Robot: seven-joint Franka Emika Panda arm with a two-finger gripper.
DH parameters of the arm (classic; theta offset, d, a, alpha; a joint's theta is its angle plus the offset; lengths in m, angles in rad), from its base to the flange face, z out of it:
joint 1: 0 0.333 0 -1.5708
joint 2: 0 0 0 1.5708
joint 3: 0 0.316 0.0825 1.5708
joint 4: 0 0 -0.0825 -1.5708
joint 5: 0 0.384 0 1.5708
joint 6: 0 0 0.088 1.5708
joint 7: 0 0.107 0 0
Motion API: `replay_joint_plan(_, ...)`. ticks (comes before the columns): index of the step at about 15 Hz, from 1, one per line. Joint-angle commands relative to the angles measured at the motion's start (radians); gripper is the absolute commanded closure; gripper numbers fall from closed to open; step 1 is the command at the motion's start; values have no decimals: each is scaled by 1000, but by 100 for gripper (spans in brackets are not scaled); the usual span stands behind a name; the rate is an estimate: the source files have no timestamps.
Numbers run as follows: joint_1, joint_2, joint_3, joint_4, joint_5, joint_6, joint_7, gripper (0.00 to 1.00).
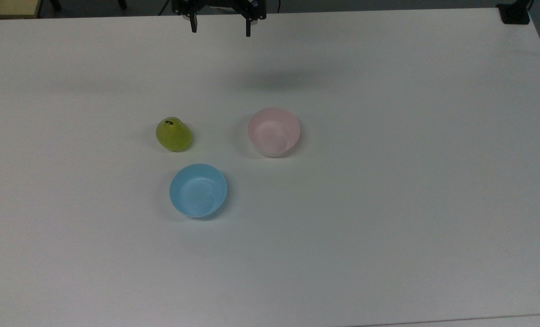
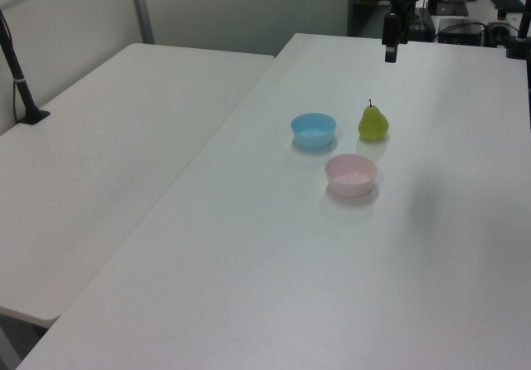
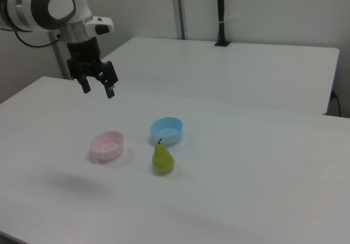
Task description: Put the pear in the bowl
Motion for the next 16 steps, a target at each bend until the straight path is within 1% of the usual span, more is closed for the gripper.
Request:
replay_joint_plan(1,-3,-12,0,-6,3,-20,-6,0)
replay_joint_plan(9,-9,-11,-3,-6,1,-16,-7,0)
replay_joint_plan(12,-52,6,-3,-6,-12,-3,-22,0)
replay_joint_plan(14,-81,15,-3,-7,-25,18,-79,0)
replay_joint_plan(16,-132,38,-3,-7,-16,26,-192,0)
